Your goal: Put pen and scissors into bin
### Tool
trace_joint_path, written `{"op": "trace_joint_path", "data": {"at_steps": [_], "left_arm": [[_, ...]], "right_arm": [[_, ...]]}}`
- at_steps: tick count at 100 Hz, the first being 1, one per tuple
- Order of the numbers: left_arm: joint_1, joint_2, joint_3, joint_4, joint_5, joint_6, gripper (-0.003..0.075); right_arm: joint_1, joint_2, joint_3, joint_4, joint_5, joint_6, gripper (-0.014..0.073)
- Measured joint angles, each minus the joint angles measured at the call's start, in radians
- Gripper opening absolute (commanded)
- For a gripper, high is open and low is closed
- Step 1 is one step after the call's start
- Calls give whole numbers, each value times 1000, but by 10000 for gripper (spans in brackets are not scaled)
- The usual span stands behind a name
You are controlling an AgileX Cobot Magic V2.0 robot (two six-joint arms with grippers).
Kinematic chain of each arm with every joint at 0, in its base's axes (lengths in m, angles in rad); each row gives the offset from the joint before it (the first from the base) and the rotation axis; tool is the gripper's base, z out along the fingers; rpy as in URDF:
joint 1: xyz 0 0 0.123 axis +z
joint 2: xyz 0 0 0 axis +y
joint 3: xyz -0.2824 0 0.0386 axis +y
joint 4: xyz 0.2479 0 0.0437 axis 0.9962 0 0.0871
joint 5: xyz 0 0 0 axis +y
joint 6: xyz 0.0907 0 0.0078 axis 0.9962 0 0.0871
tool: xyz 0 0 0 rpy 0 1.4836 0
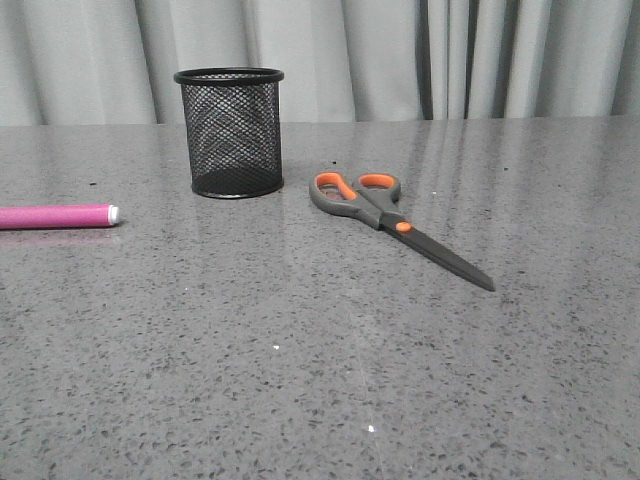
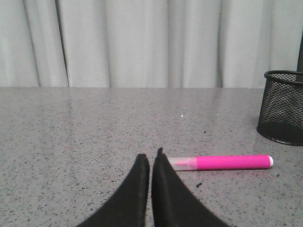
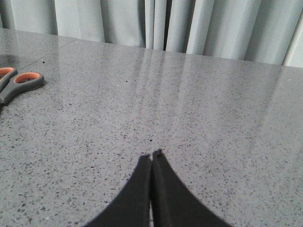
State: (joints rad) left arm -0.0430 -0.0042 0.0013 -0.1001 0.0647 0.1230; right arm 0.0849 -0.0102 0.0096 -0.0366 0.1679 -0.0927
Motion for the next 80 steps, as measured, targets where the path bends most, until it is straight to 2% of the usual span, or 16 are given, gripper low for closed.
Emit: {"op": "trace_joint_path", "data": {"at_steps": [32, 48, 80], "left_arm": [[0, 0, 0, -11, 0, 0, -19], [0, 0, 0, -87, 0, 0, -19], [0, 0, 0, -369, -2, 0, -19]], "right_arm": [[0, 0, 0, 0, -9, 0, -71], [0, 0, 0, 37, -40, 0, -71], [0, 0, 0, 300, -141, 0, -71]]}}
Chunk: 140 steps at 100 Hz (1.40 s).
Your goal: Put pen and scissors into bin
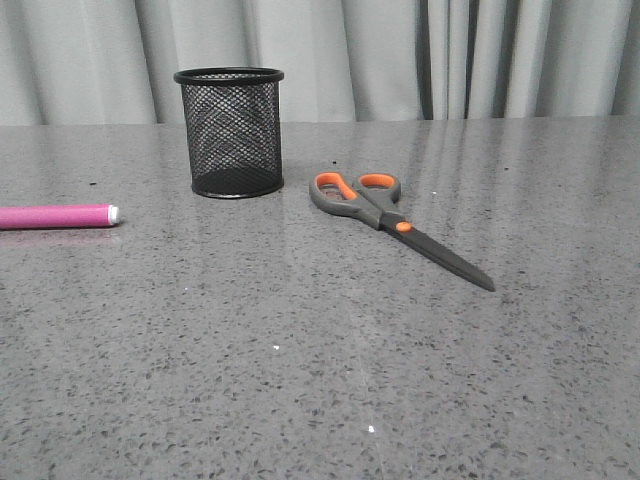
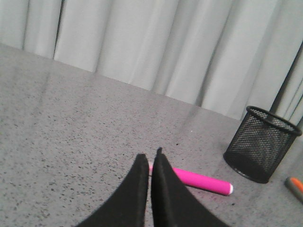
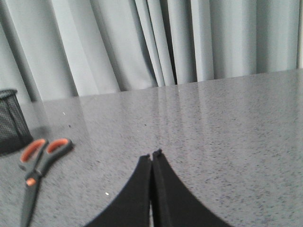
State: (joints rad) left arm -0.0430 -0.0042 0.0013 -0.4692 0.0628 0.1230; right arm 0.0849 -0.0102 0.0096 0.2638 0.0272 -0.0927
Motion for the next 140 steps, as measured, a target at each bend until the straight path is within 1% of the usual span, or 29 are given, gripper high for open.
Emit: {"op": "trace_joint_path", "data": {"at_steps": [13, 18, 28, 36, 43, 52, 74, 86, 95, 101, 104, 109, 120, 121, 126, 131, 140], "left_arm": [[0, 0, 0, -178, -6, 0, -19], [0, 0, 0, -221, -6, 0, -19], [0, 0, 0, -255, -2, 0, -19], [0, 0, -4, -260, 27, 0, -20], [0, 0, -26, -236, 68, 0, -20], [0, 25, -100, -163, 134, 0, -20], [0, 261, -355, 89, 365, 6, -19], [0, 391, -454, 137, 450, 8, -18], [0, 467, -496, 142, 482, 32, -14], [0, 504, -511, 134, 492, 61, 16], [0, 525, -516, 122, 495, 79, 41], [0, 551, -526, 100, 495, 116, 103], [0, 611, -543, 40, 496, 185, 313], [0, 615, -545, 33, 496, 193, 339], [0, 642, -553, 6, 496, 221, 408], [0, 668, -564, -18, 494, 253, 431], [0, 719, -593, -42, 494, 318, 419]], "right_arm": [[0, 0, 0, 131, -11, 0, -70], [0, 0, 0, 173, -15, 0, -66], [0, 0, 0, 212, -11, 0, -64], [0, 0, -19, 217, 37, 0, -64], [0, 19, -60, 217, 92, 0, -64], [0, 102, -135, 202, 171, 0, -64], [0, 423, -365, 128, 378, 0, -67], [0, 568, -478, 120, 456, 0, -68], [0, 641, -534, 118, 492, -12, -53], [0, 670, -558, 118, 508, -24, -12], [0, 681, -566, 117, 512, -34, 28], [2, 695, -577, 116, 517, -40, 102], [2, 703, -591, 115, 521, -45, 310], [2, 703, -591, 115, 521, -45, 321], [2, 703, -591, 115, 521, -46, 377], [2, 703, -591, 114, 521, -48, 394], [2, 703, -591, 114, 521, -48, 393]]}}
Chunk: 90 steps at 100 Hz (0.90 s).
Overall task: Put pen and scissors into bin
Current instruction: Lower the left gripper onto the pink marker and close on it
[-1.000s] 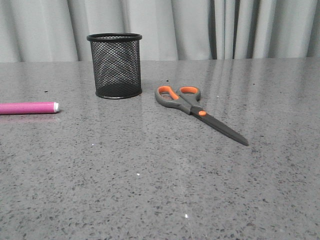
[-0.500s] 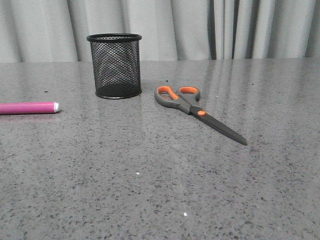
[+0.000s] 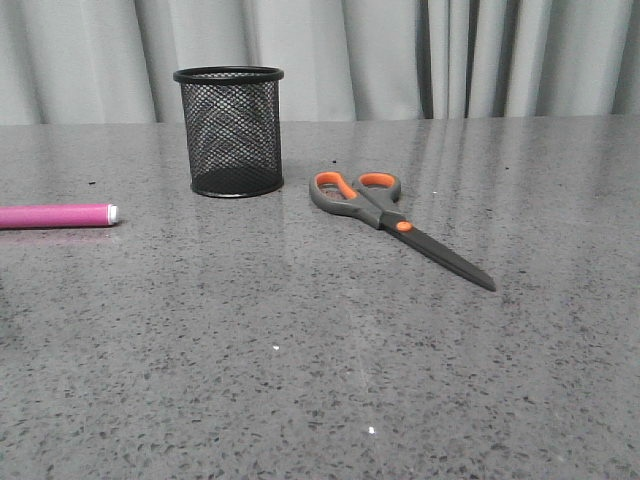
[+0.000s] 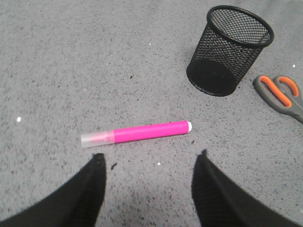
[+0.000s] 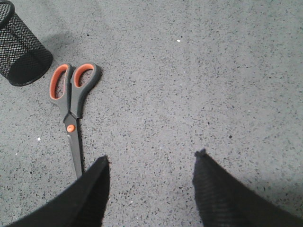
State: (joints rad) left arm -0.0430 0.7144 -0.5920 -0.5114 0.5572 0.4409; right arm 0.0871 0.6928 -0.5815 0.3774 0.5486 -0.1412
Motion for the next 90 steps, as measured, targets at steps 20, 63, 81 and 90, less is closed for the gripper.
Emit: {"op": "trace_joint_path", "data": {"at_steps": [20, 63, 81, 90], "left_arm": [[0, 164, -121, -26, 60, 245, 387], [0, 643, -434, -34, 366, 965, 387], [0, 786, -514, -34, 436, 1159, 387], [0, 836, -539, -34, 469, 1233, 387]], "right_arm": [[0, 0, 0, -2, 0, -19, 393], [0, 0, 0, -2, 0, -64, 393], [0, 0, 0, -2, 0, -78, 393], [0, 0, 0, -2, 0, -80, 393]]}}
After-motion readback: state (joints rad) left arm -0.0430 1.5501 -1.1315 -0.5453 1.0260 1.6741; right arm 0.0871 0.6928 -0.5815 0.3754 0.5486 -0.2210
